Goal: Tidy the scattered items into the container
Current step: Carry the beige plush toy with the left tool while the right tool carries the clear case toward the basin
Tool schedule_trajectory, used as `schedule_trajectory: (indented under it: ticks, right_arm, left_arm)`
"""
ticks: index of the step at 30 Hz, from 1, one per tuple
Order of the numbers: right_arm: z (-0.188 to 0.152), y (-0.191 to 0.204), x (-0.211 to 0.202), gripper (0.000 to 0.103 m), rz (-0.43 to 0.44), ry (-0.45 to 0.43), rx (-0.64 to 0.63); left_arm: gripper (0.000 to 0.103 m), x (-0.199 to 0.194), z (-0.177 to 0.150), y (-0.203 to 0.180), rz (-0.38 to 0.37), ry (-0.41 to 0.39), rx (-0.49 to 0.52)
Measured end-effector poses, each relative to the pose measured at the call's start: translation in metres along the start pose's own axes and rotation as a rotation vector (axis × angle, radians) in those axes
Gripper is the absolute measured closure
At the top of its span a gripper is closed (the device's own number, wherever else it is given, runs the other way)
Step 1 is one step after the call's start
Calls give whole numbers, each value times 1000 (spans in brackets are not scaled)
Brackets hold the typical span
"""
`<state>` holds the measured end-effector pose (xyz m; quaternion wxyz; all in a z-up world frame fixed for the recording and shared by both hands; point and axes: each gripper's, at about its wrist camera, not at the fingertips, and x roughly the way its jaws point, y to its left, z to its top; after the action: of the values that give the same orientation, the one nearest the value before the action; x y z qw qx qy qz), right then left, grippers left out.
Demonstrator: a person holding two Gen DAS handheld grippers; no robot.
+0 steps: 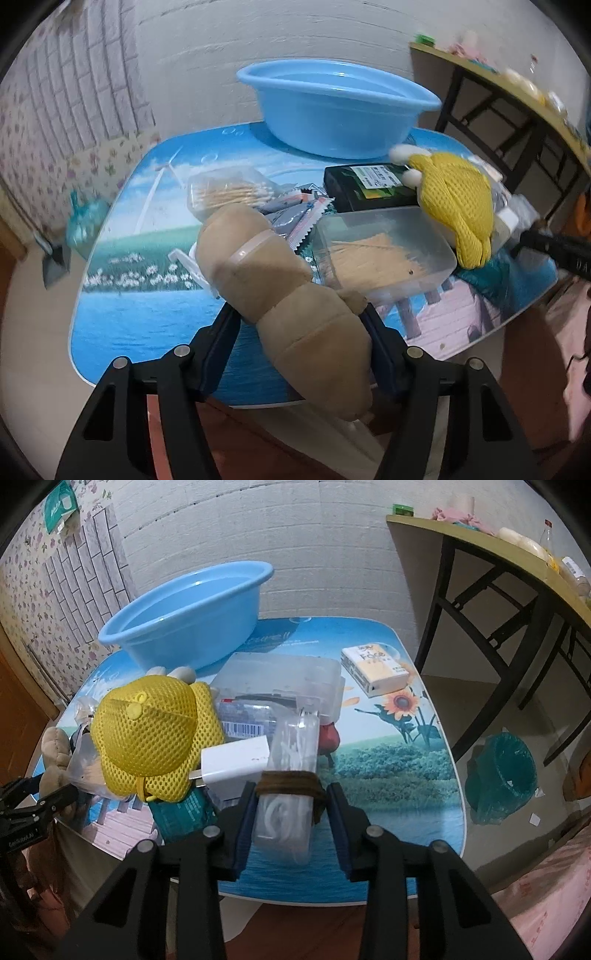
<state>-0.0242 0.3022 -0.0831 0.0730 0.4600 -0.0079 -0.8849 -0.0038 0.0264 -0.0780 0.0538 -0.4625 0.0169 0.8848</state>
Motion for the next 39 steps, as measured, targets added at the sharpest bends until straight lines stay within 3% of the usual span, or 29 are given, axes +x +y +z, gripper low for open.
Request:
schedule_trajectory:
  ticks: [15, 30, 39]
  right_arm:
    - [11, -2, -30, 70, 33, -105, 13]
    - [41, 24, -51, 70, 137, -177, -36]
    - [81, 56, -49, 70, 200, -226, -123]
  left_arm:
    - [39, -48, 26, 23, 18, -147, -48]
    - [39, -56, 68, 20, -1, -180, -17]
    - [39, -48, 111, 16, 4, -214, 16]
